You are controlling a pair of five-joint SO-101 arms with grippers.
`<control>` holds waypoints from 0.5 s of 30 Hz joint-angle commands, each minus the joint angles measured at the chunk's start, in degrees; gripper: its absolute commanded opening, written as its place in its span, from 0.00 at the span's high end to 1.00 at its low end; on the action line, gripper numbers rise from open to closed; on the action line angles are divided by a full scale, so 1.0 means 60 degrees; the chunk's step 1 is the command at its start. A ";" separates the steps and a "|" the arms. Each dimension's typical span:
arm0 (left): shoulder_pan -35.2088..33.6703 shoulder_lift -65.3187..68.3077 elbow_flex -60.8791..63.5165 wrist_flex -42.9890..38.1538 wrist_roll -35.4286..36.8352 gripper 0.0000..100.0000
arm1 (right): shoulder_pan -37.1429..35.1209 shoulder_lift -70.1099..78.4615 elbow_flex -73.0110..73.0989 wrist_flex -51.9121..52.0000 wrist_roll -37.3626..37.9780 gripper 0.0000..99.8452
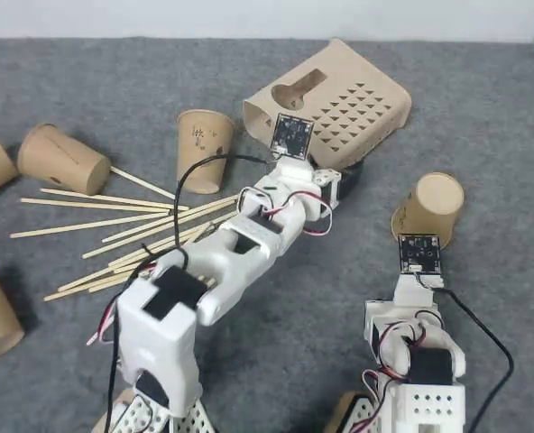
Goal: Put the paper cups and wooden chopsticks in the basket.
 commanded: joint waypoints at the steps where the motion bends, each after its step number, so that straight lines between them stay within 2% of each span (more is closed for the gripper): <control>1: -0.0234 0.0308 -0.1136 -0.0308 0.0073 0.75 | 0.0095 -0.0110 0.0117 -0.0168 0.0176 0.99; 4: -0.0293 0.0659 -0.1619 -0.0308 0.0073 0.83 | 0.0095 -0.0110 0.0117 -0.0168 0.0176 0.99; 7: -0.0205 0.0527 -0.1648 -0.0308 0.0073 0.99 | 0.0095 -0.0110 0.0117 -0.0168 0.0176 0.99; 11: -0.0220 -0.0381 -0.1443 -0.0015 0.0073 0.99 | 0.0095 -0.0110 0.0117 -0.0168 0.0176 0.99; 15: -0.0220 -0.1802 -0.1136 0.1333 0.0073 0.99 | 0.0095 -0.0110 0.0117 -0.0168 0.0176 0.99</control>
